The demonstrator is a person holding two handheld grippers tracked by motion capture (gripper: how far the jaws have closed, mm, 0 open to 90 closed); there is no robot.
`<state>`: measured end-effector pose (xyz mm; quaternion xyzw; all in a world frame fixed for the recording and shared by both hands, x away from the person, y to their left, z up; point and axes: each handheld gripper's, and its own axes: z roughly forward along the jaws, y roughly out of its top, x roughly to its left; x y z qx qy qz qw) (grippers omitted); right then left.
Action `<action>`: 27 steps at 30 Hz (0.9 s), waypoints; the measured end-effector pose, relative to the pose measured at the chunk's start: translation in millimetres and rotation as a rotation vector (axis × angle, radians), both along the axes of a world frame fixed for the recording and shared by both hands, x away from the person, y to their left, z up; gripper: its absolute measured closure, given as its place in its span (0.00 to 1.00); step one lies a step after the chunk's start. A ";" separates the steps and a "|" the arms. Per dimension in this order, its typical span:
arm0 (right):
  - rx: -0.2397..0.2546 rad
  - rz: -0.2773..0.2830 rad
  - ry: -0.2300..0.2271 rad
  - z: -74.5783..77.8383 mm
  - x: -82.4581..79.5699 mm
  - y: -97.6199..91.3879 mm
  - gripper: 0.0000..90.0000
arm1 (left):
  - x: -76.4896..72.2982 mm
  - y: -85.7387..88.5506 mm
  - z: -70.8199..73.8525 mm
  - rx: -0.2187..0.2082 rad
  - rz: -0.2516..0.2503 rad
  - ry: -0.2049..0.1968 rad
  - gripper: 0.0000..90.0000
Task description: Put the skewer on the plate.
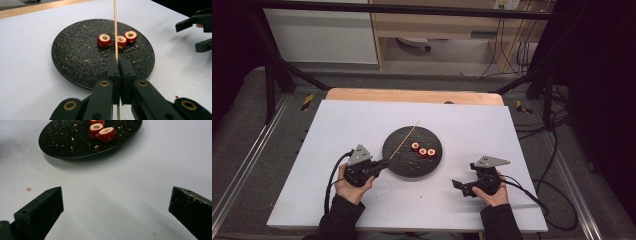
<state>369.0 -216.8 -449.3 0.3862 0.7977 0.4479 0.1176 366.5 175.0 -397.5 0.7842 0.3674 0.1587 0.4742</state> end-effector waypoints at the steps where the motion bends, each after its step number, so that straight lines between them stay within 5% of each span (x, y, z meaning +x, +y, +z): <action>1: 0.001 0.005 0.001 -0.4 -0.5 -1.0 0.01 | 2.0 -1.1 0.7 0.000 -0.001 0.002 0.98; 13: 0.009 -0.003 -0.003 -3.6 -4.3 -8.4 0.01 | 27.3 -18.8 2.0 0.022 0.027 0.029 0.98; 27: 0.024 -0.007 -0.001 -3.8 -5.8 -13.2 0.01 | 54.8 -33.0 -13.1 0.123 0.095 0.071 0.98</action>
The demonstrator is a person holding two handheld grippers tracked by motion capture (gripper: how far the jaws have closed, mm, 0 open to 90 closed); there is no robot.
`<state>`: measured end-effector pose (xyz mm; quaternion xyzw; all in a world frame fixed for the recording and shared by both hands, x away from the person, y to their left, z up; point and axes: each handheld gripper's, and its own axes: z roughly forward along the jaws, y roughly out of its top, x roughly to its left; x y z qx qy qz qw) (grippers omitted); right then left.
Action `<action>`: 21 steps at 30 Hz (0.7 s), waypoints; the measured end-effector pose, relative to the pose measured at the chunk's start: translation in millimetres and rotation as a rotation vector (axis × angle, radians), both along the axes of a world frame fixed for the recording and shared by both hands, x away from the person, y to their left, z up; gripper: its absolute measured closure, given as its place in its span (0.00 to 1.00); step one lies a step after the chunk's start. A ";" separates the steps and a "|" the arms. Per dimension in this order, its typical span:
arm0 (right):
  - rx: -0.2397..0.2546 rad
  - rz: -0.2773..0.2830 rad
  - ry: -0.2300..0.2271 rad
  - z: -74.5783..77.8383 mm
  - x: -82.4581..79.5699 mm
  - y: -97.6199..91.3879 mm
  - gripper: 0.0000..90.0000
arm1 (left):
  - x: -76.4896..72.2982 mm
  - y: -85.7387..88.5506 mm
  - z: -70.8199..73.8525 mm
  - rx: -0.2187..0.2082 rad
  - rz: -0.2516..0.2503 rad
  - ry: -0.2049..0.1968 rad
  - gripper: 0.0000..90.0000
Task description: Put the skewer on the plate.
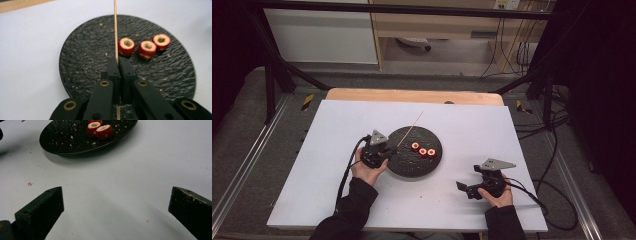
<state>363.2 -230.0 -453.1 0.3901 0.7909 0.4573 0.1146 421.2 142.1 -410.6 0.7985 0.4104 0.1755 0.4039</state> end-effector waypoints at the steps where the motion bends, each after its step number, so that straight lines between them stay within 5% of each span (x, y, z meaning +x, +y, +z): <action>1: 0.000 -0.001 0.001 0.1 -0.1 -0.1 0.01 | 0.9 -1.2 -2.0 0.012 0.004 0.001 0.98; 21: -0.007 -0.002 0.000 -1.1 0.3 0.3 0.01 | 5.0 -16.4 -25.0 0.099 0.009 0.085 0.98</action>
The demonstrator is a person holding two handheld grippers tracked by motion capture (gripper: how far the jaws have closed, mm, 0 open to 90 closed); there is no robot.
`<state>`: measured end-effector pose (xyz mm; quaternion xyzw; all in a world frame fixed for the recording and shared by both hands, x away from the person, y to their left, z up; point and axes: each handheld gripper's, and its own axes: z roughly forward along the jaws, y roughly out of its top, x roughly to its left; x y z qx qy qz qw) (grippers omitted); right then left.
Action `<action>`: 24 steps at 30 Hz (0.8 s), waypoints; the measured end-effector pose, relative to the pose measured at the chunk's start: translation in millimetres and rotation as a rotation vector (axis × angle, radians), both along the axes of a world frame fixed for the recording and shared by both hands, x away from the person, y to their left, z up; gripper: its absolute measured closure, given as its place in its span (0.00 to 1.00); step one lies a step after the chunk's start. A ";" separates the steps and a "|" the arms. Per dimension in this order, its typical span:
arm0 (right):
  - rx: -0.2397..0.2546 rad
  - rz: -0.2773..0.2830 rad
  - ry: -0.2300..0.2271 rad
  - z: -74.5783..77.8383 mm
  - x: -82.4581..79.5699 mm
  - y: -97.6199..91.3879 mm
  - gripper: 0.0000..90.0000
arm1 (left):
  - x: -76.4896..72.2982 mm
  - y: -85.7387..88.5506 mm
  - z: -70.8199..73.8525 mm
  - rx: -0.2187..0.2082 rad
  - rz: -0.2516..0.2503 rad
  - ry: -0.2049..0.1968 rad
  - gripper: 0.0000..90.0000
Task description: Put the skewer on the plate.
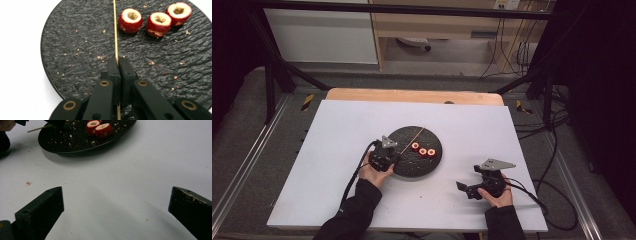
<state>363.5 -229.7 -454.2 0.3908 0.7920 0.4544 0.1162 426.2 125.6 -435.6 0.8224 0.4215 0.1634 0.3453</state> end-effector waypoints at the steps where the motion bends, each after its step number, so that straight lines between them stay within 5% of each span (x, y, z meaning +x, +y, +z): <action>1: 0.000 -0.001 0.001 -0.2 0.0 0.2 0.01 | 0.1 -0.2 0.0 -0.001 0.000 -0.001 0.98; 9: 0.006 -0.004 0.003 0.8 -0.6 0.0 0.01 | -1.1 1.9 1.8 -0.007 -0.004 -0.010 0.91; 17: 0.001 -0.005 0.000 0.7 -0.4 -0.3 0.01 | -12.5 12.0 15.7 -0.025 -0.094 -0.025 0.77; 24: -0.002 -0.005 0.003 0.6 -0.5 -0.2 0.01 | -24.5 30.0 24.5 -0.039 -0.157 -0.032 0.55</action>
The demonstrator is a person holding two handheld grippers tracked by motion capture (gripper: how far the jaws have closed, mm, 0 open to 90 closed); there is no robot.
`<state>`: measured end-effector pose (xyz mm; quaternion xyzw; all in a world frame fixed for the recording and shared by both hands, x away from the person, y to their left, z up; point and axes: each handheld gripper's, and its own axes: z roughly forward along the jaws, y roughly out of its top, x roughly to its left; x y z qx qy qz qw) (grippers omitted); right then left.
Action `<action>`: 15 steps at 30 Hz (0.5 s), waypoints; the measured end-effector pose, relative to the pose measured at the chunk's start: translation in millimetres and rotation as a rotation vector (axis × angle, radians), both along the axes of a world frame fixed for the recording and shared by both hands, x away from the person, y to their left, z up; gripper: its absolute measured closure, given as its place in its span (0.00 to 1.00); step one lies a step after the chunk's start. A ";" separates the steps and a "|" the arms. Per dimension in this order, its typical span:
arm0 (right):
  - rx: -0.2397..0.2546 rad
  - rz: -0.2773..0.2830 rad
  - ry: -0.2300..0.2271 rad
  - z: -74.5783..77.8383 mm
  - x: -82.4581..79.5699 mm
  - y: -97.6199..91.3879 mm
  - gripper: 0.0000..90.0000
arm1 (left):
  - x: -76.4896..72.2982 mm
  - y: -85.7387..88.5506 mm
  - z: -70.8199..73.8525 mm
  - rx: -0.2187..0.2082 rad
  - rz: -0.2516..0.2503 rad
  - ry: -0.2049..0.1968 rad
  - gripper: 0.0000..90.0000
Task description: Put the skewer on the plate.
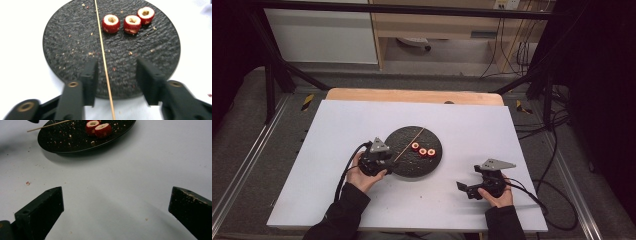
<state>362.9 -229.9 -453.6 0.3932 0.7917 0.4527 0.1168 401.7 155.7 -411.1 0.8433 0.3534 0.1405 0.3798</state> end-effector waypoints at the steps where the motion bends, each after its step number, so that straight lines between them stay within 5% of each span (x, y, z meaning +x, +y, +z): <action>1: -0.003 0.003 -0.001 0.0 0.1 -0.2 0.01 | -1.7 2.9 0.6 0.004 0.002 -0.003 0.52; 9: -0.003 0.001 0.001 0.2 0.0 -0.3 0.01 | -16.8 33.1 -1.9 0.017 -0.015 -0.004 0.24; 15: -0.007 0.002 0.007 -0.4 -0.2 0.0 0.01 | -29.1 59.8 -6.6 0.005 -0.001 -0.007 0.14</action>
